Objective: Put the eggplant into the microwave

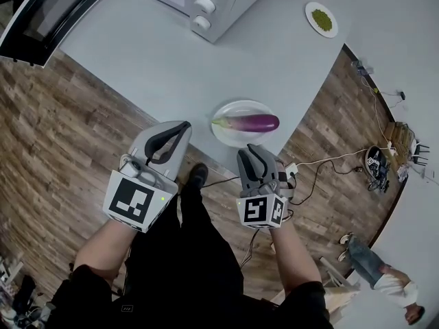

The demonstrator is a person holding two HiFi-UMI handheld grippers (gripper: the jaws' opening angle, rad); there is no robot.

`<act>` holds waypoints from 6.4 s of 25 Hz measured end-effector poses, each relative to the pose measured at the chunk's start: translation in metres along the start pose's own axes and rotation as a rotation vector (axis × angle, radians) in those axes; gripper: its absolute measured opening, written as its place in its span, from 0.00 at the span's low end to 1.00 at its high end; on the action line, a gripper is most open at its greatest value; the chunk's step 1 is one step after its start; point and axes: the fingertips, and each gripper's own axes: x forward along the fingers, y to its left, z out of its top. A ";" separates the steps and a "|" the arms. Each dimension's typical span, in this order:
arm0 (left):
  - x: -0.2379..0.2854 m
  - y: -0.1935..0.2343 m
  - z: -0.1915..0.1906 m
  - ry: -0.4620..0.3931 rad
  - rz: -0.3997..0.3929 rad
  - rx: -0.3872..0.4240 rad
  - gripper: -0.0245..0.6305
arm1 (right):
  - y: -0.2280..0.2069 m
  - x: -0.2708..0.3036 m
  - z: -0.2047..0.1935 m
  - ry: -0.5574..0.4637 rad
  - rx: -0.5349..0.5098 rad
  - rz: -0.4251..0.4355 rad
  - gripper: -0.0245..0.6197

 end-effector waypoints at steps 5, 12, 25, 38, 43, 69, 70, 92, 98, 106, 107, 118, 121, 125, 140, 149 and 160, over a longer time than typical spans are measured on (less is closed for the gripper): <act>0.000 0.000 0.000 0.003 0.001 0.003 0.05 | 0.000 0.004 -0.006 0.038 -0.066 -0.015 0.20; -0.001 -0.001 -0.004 0.003 0.000 0.019 0.05 | 0.004 0.007 -0.011 0.066 -0.146 -0.015 0.20; -0.018 0.005 -0.014 0.013 0.020 0.021 0.05 | 0.006 0.018 -0.020 0.135 -0.282 -0.075 0.20; -0.028 0.010 -0.012 0.009 0.037 0.020 0.05 | 0.011 0.029 -0.015 0.189 -0.532 -0.098 0.12; -0.029 0.011 -0.014 0.012 0.038 0.019 0.05 | 0.008 0.034 -0.013 0.187 -0.523 -0.097 0.12; -0.035 0.017 -0.014 0.021 0.065 0.027 0.05 | -0.004 0.039 -0.005 0.187 -0.701 -0.259 0.08; -0.036 0.016 -0.015 0.022 0.065 0.028 0.05 | -0.006 0.037 -0.003 0.180 -0.707 -0.275 0.08; -0.035 0.006 -0.003 0.029 0.093 0.069 0.05 | -0.014 0.024 0.005 0.087 -0.694 -0.367 0.07; -0.041 0.002 0.009 0.019 0.111 0.073 0.05 | -0.022 0.012 0.021 0.042 -0.702 -0.395 0.07; -0.070 -0.004 0.034 -0.028 0.163 0.085 0.05 | -0.034 -0.007 0.066 -0.038 -0.725 -0.425 0.07; -0.075 -0.003 0.038 -0.034 0.169 0.088 0.05 | -0.035 -0.010 0.073 -0.046 -0.730 -0.426 0.07; -0.124 0.028 0.052 -0.068 0.188 0.118 0.05 | -0.025 -0.009 0.143 -0.073 -0.733 -0.426 0.07; -0.138 0.042 0.056 -0.066 0.181 0.131 0.05 | -0.019 -0.004 0.161 -0.064 -0.724 -0.426 0.07; -0.154 0.066 0.057 -0.057 0.168 0.141 0.05 | -0.011 0.008 0.189 -0.050 -0.714 -0.443 0.07; -0.185 0.168 0.082 -0.084 0.105 0.175 0.05 | 0.000 0.064 0.292 -0.017 -0.704 -0.504 0.07; -0.189 0.222 0.083 -0.078 0.094 0.175 0.05 | -0.002 0.109 0.357 -0.052 -0.703 -0.536 0.07; -0.159 0.268 0.104 -0.071 0.118 0.167 0.05 | -0.036 0.156 0.388 -0.086 -0.718 -0.527 0.07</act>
